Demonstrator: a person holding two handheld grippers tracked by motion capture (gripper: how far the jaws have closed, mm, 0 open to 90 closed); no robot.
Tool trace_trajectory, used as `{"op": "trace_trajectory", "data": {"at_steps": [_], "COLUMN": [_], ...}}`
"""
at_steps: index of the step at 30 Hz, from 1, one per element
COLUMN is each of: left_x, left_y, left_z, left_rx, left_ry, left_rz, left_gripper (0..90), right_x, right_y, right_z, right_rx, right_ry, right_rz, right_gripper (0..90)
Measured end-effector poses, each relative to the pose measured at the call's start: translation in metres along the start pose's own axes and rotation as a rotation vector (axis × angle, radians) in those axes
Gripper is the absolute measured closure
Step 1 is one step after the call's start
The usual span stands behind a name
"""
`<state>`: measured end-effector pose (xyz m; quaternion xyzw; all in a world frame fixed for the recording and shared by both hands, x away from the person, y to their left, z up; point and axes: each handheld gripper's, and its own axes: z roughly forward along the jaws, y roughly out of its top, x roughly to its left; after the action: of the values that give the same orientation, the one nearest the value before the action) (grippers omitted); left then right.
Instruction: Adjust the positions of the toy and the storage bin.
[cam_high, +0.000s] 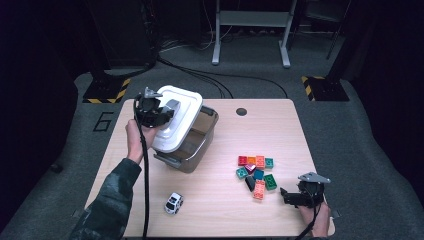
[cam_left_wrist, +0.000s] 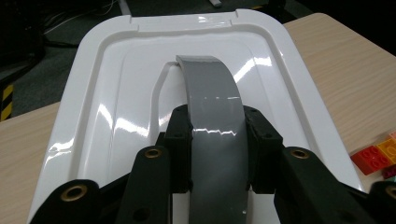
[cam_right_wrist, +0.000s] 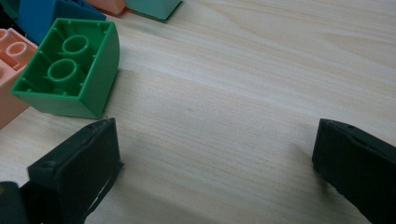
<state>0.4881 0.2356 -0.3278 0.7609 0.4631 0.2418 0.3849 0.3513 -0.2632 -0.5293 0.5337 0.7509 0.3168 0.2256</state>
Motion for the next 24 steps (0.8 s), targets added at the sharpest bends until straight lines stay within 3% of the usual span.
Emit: {"op": "trace_trajectory", "data": {"at_steps": [13,24], "left_x": [0.026,0.053], "left_y": [-0.002,-0.009], "left_z": [-0.016,-0.026], "left_rx": [-0.016,-0.033], "left_ry": [0.057,0.111], "left_rz": [-0.032,-0.084], "left_gripper": [66.9,66.8], "right_x": [0.000,0.000], "right_y": [0.000,0.000], "right_z": [0.000,0.000], "right_rx": [0.000,0.000], "right_ry": [-0.001,-0.001], "right_rz": [0.000,0.001], "right_gripper": [0.1,0.1]}}
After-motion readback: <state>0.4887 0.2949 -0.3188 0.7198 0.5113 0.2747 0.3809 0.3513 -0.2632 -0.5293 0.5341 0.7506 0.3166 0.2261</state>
